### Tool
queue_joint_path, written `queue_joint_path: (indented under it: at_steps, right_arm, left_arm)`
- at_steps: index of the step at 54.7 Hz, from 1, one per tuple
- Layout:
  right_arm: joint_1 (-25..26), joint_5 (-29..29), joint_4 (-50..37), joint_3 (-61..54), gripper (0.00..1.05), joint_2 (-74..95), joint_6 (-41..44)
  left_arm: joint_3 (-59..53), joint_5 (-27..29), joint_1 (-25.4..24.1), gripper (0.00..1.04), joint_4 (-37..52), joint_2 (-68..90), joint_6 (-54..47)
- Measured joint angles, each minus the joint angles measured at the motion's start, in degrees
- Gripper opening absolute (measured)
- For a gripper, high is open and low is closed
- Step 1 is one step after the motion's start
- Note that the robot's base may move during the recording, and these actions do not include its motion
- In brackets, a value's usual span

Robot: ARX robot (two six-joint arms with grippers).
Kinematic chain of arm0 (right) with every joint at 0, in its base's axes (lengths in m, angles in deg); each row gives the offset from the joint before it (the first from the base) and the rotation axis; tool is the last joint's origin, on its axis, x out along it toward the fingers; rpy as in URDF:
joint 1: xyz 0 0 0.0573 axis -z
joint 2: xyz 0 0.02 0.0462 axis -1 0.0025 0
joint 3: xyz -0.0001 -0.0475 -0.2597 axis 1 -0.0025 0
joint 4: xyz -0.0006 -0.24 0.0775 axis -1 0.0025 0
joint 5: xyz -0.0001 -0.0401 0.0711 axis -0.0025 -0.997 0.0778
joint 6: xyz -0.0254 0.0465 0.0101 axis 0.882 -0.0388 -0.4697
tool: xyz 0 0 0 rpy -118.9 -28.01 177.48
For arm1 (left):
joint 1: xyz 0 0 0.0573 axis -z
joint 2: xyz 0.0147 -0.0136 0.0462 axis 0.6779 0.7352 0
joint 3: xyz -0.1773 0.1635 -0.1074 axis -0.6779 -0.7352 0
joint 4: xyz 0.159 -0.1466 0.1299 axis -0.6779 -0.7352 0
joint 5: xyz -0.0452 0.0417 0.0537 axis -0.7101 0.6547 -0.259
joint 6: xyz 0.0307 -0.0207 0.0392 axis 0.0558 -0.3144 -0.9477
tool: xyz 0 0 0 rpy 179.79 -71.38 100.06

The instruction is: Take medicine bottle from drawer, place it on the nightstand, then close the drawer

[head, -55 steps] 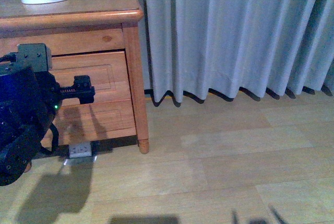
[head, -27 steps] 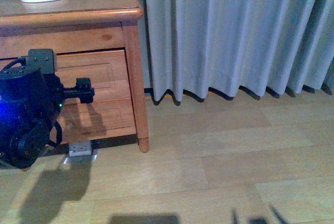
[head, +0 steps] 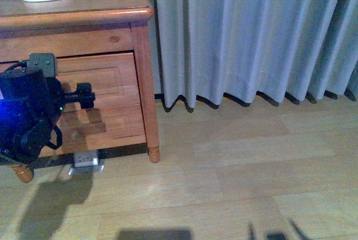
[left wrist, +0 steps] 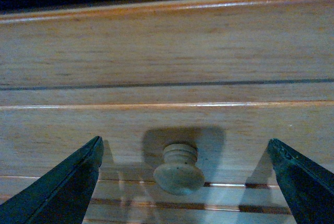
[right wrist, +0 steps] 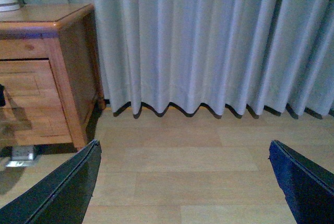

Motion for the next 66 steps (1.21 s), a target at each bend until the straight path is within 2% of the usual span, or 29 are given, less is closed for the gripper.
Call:
queue_joint_path:
  at_steps: [12,16,21,36,53,60,66]
  right_arm:
    - [0.0,0.0,0.0,0.0,0.98,0.0,-0.02]
    - [0.0,0.0,0.0,0.0,0.98,0.0,0.0]
    - [0.0,0.0,0.0,0.0,0.98,0.0,0.0]
    - [0.0,0.0,0.0,0.0,0.98,0.0,0.0]
    - [0.0,0.0,0.0,0.0,0.98,0.0,0.0]
    - [0.0,0.0,0.0,0.0,0.98,0.0,0.0]
    - [0.0,0.0,0.0,0.0,0.98,0.0,0.0]
  left_arm:
    - [0.42,0.04,-0.15,0.98,-1.16,0.22,0.44]
    - [0.57,0.04,-0.17,0.93,-1.16,0.37,0.46]
    - [1.05,0.26,-0.24,0.71,-1.44,0.87,0.46]
    - [1.27,0.68,-0.63,0.28,-1.36,0.92,0.48]
    - [0.57,0.61,-0.72,0.25,0.37,0.9,0.46]
    - [-4.13,0.13,-0.81,0.25,4.46,-0.39,0.33]
    - [-12.39,-0.13,-0.55,0.25,10.69,-2.89,-0.94]
